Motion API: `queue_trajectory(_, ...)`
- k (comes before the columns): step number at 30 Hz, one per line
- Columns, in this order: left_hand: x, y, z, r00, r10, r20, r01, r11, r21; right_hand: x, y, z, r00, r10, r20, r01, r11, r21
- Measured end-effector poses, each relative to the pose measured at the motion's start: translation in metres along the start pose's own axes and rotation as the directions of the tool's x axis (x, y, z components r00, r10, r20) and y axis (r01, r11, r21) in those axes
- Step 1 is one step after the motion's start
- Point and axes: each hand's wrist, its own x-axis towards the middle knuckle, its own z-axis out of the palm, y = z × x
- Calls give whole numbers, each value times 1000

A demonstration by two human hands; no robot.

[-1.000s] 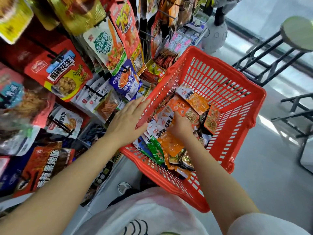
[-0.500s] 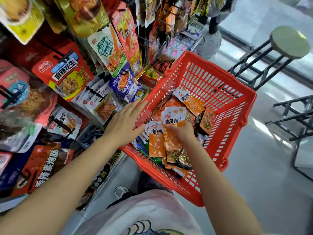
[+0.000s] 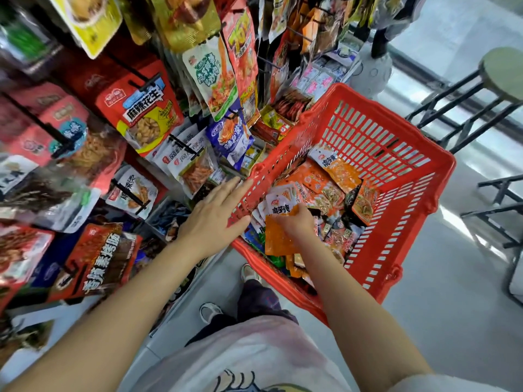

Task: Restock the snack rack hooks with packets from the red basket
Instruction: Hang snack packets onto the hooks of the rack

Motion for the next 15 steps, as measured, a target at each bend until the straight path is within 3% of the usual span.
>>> queue_trajectory(6, 0, 10, -15, 999, -38, -7, 37, 997, -65, -39, -22, -53, 992, -123, 21, 109, 934, 341)
queue_trajectory(9, 1, 48, -53, 989, -65, -132, 19, 946, -322, -84, -66, -87, 942, -326, 75, 249, 833, 494)
queue_trajectory(10, 1, 63, -68, 985, -85, -153, 1, 875, -485, -102, -85, -96, 905, -414, 95, 311, 797, 517)
queue_trajectory(12, -6, 94, -104, 988, -97, -123, -41, 594, -803, -137, -126, -107, 807, -581, 110, 443, 718, 537)
queue_trajectory(14, -14, 114, -142, 989, -108, -103, -63, 329, -942, -172, -169, -113, 691, -715, 105, 555, 618, 557)
queue_trajectory(15, -20, 121, -166, 987, -112, -118, -83, 276, -957, -193, -192, -115, 640, -764, 80, 604, 565, 562)
